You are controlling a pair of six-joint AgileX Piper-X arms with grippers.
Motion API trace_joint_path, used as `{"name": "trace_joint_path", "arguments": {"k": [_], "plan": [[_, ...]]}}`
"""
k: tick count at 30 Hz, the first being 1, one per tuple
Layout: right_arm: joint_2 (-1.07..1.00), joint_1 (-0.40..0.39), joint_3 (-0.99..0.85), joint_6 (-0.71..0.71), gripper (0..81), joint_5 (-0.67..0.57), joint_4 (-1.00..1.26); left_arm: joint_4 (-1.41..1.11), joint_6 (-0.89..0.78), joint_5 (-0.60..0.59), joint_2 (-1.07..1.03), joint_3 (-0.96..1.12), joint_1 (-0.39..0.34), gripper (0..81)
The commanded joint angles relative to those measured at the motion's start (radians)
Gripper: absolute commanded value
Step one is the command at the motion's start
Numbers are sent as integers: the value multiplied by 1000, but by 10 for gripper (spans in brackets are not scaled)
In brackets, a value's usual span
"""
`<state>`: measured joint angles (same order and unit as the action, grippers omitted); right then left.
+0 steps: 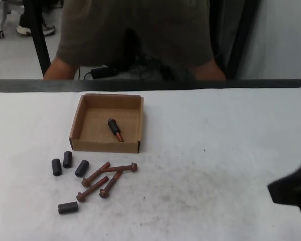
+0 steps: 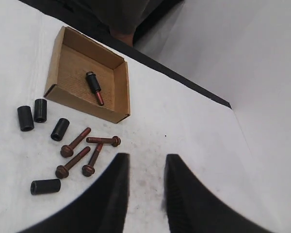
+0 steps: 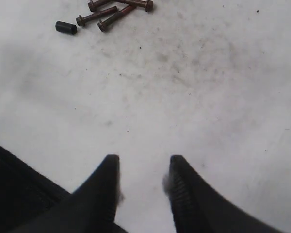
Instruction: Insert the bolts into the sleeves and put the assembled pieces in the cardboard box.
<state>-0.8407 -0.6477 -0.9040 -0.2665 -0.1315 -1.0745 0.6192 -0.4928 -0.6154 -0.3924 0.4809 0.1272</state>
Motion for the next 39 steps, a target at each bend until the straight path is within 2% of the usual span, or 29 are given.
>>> {"name": "trace_joint_path", "arguments": {"k": [1, 3, 5, 10, 15, 20, 23, 27, 31, 39], "plan": [[6, -1, 0, -4, 330, -1, 3, -17, 0, -1, 6, 0, 3, 246], [0, -1, 0, -11, 330, -5, 30, -17, 0, -8, 6, 0, 3, 246], [-17, -1, 9, -106, 330, -17, 87, -17, 0, -19, 6, 0, 3, 246], [-146, -1, 30, -401, 330, -61, 286, -17, 0, -68, 6, 0, 3, 246], [-345, -5, 29, -679, 330, -124, 556, -19, 2, -68, 6, 0, 3, 246], [-545, -25, 29, -1016, 330, -59, 826, -45, 0, -60, 6, 0, 3, 246], [-648, -34, 25, -1164, 330, -16, 949, -84, -31, -60, 6, 0, 0, 246], [-780, -51, -19, -1276, 330, -16, 1053, -139, -69, -60, 6, 0, -4, 246], [-898, -64, -115, -1329, 330, -8, 1074, -153, -68, -60, 6, 0, -45, 246], [-1068, -69, -342, -1366, 330, 21, 910, -153, -68, -64, 6, 0, -61, 246]]}}
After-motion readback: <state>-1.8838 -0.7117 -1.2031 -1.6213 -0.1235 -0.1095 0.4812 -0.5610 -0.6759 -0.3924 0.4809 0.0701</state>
